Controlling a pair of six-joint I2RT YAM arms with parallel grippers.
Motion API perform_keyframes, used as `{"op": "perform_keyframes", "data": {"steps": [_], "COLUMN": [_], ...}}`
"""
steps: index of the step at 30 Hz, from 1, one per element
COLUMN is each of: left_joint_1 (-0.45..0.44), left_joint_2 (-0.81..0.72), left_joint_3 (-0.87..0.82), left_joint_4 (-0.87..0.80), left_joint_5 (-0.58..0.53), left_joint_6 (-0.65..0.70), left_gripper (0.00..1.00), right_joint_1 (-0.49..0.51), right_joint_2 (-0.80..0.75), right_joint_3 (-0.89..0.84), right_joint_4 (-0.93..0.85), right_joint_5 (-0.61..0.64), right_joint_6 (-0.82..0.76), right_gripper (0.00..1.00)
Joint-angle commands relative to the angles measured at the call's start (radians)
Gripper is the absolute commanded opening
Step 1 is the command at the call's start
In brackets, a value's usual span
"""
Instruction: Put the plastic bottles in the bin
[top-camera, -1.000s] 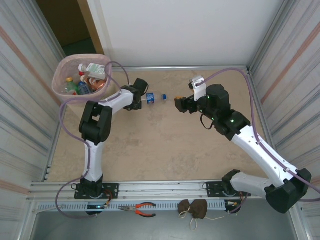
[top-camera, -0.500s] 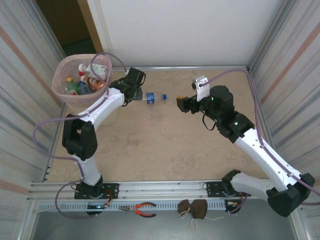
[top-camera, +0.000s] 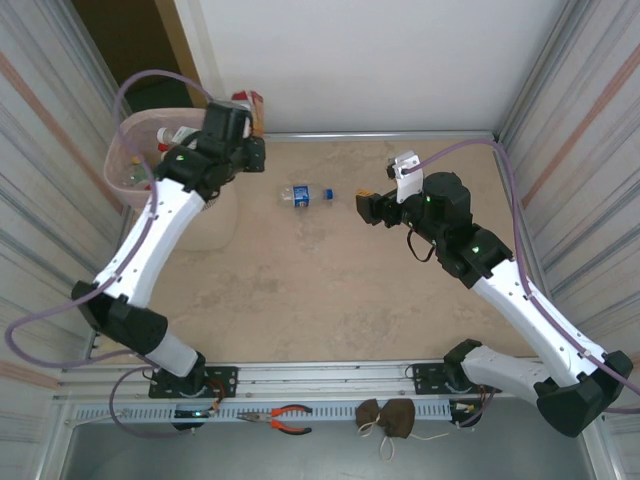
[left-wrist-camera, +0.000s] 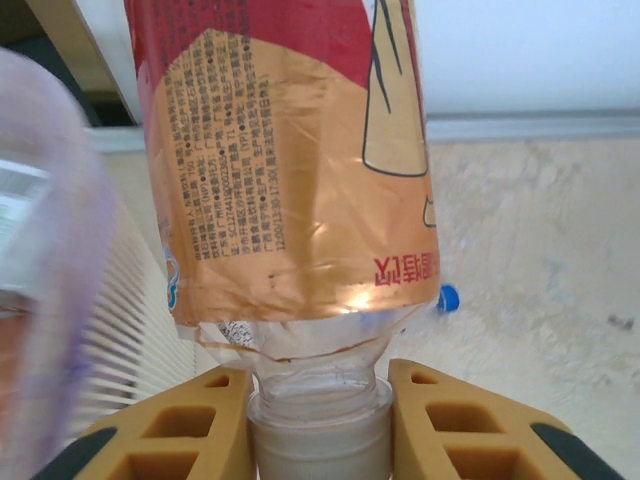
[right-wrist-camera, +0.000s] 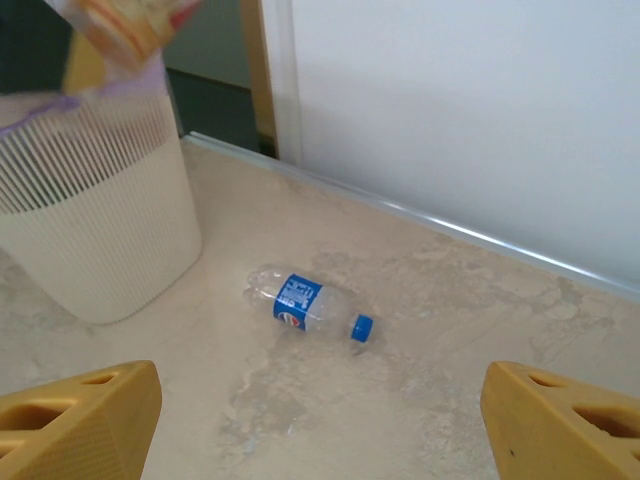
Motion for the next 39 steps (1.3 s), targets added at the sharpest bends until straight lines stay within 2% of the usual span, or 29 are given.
{"op": "perform_keyframes", "data": {"steps": [1,9,12,15,18,21,28,32,34,39], "left_joint_1": [0.072,0.359,0.417,0.463,0.473,0.476,0.495,0.503,0.510,0.512], "left_joint_2": [-0.068,-0.130,-0.132,-0.087,0.005,0.084,0.173,0.212,0.234,0.236], "left_joint_3": [0.060,0.049,0.021,0.041,0.139,0.221,0.252,0.257,0.269,0.270], "left_joint_4": [-0.088,-0.102,-0.106,-0.149,-0.230,-0.297,-0.291,-0.251,-0.254,-0.254], "left_joint_5": [0.043,0.248,0.162,0.157,0.153,0.136,0.149,0.191,0.217,0.231], "left_joint_6": [-0.016,-0.196,-0.394,-0.540,-0.608,-0.688,-0.834,-0.853,-0.861,-0.877], "left_gripper": [0.25,0.22,0.20,0.19,0.18,0.20,0.24,0.29,0.33,0.54], "right_joint_1": [0.007,0.007,0.006,0.004,0.003,-0.002,-0.012,-0.026,-0.031,-0.039], "right_joint_2": [-0.001,0.031,0.044,0.065,0.080,0.089,0.087,0.084,0.087,0.087], "right_joint_3": [-0.005,-0.009,-0.018,-0.017,-0.018,-0.024,-0.037,-0.048,-0.049,-0.049], "right_joint_4": [0.010,0.037,0.058,0.069,0.077,0.087,0.085,0.085,0.084,0.084], "right_joint_5": [0.003,-0.021,-0.030,-0.040,-0.054,-0.062,-0.064,-0.068,-0.073,-0.078], "right_joint_6": [-0.018,-0.019,-0.021,-0.021,-0.023,-0.026,-0.026,-0.025,-0.025,-0.024], "right_gripper": [0.82,0.82,0.82,0.83,0.83,0.83,0.83,0.83,0.83,0.83]}}
